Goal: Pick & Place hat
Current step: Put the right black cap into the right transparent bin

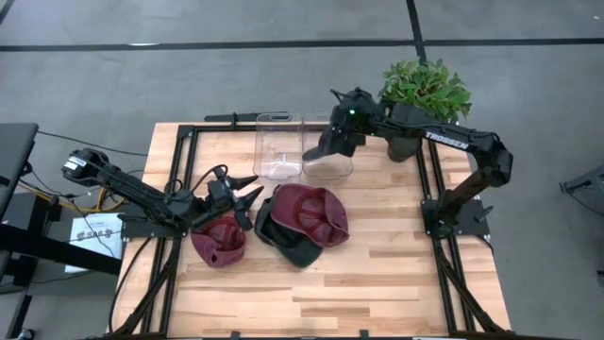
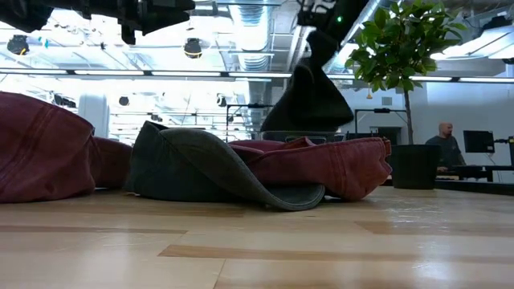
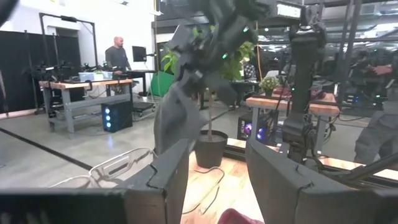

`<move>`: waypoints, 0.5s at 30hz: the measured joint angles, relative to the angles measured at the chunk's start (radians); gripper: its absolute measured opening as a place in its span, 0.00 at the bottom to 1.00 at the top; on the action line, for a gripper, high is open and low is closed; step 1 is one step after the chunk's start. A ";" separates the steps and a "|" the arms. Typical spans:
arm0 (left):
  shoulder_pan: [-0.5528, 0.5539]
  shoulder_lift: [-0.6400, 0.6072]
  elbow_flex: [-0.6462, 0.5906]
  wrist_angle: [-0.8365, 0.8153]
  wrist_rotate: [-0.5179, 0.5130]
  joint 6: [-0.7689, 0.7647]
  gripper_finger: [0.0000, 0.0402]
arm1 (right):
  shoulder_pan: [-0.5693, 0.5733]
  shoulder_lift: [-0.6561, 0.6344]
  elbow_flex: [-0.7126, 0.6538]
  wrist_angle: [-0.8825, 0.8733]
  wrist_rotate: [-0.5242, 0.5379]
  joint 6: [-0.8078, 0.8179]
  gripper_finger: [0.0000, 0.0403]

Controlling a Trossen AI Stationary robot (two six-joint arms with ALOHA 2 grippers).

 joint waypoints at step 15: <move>0.000 0.000 0.000 0.002 0.021 0.003 0.39 | -0.043 0.120 0.000 0.046 0.040 -0.035 0.00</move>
